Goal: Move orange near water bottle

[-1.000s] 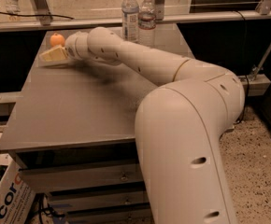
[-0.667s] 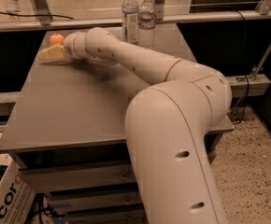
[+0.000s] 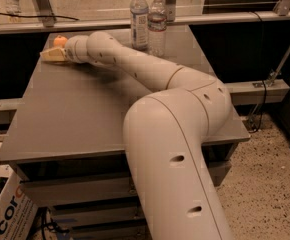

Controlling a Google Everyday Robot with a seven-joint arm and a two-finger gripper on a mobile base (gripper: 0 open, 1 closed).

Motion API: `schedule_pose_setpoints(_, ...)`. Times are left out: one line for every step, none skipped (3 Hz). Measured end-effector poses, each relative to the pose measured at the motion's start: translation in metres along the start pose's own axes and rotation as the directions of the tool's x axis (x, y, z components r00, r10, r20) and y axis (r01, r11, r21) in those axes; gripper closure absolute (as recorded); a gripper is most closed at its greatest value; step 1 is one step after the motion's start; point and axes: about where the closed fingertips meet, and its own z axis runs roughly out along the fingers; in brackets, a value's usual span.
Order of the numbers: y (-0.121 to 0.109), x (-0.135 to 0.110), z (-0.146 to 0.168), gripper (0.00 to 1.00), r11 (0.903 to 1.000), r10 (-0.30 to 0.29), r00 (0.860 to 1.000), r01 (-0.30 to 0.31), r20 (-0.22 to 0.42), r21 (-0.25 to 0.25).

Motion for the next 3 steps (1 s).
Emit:
schedule_pose_setpoints(-0.001,-0.001,0.003,0.41,1.0000,0.002,1.000,-0.002,0.016,-0.001)
schedule_pose_setpoints(-0.007,0.000,-0.001,0.64,1.0000,0.005,1.000,-0.005,0.028,0.008)
schedule_pose_setpoints(-0.010,-0.004,-0.014,0.88,0.9999,0.009,0.999,-0.010,0.052,0.010)
